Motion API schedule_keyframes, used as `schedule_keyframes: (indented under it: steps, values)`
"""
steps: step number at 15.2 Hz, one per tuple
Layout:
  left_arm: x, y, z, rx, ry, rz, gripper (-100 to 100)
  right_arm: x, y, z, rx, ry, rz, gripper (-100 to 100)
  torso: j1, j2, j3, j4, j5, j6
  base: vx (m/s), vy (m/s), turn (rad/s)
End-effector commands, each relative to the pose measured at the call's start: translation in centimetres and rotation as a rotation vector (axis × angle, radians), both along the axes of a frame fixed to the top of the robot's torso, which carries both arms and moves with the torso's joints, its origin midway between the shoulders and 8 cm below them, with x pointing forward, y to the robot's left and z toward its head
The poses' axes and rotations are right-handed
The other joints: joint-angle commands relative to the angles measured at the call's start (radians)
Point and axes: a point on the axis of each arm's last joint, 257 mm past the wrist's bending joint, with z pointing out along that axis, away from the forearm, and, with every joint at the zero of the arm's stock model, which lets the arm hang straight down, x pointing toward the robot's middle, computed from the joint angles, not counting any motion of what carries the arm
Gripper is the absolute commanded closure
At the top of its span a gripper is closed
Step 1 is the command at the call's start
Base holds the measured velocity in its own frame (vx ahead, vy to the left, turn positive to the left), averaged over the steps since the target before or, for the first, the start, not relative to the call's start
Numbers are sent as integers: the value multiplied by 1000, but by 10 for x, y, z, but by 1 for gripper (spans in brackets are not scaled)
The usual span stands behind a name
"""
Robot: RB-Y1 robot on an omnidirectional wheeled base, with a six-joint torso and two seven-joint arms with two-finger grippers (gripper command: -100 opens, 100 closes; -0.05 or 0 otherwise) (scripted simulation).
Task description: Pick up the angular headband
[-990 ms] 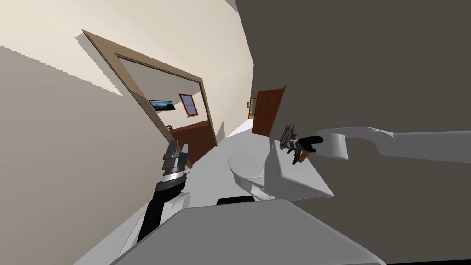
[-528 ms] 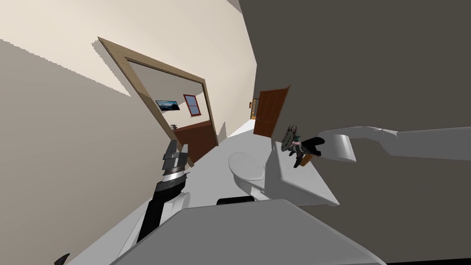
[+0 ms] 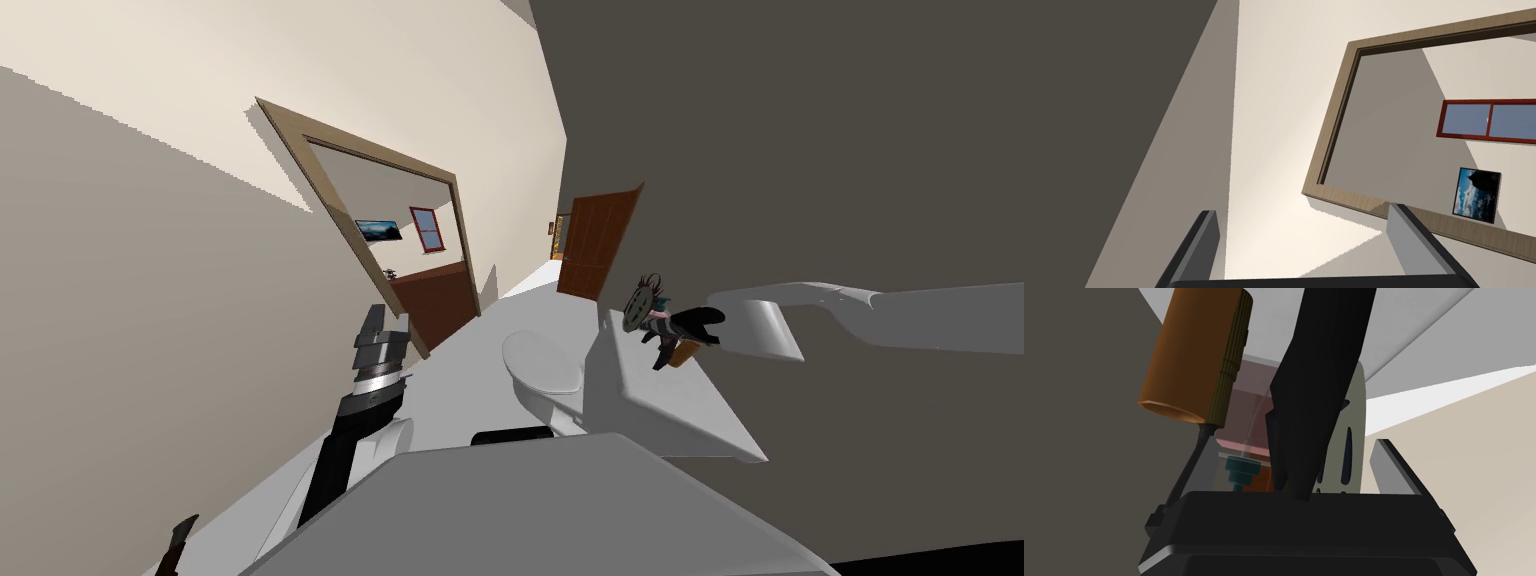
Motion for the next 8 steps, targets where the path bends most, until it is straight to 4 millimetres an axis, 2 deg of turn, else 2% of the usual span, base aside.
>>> schedule_keyframes:
  steps: [1,2,4,5,7,8]
  values:
    - [0,0,0,0,0,0,0,1,-3,0,14,-14,-1,-100,0,0,0,0,0,0,-1,41,22]
    - [0,0,0,0,0,0,0,-8,-26,0,-16,-7,-21,-100,-1,0,0,0,0,0,-2,52,80]
    - [0,0,0,0,0,0,0,-4,-20,-1,13,-22,-16,-100,-1,0,0,0,0,0,-3,50,64]
    - [0,0,0,0,0,0,0,-13,-41,-2,-11,-14,-30,-100,-1,0,0,0,0,0,-7,56,93]
    - [0,0,0,0,0,0,0,-11,-36,-3,12,-26,-29,-100,-1,0,0,0,0,0,-3,46,60]
    - [0,0,0,0,0,0,0,-22,-57,-3,-15,-12,-44,-100,-1,0,0,0,0,0,2,50,90]
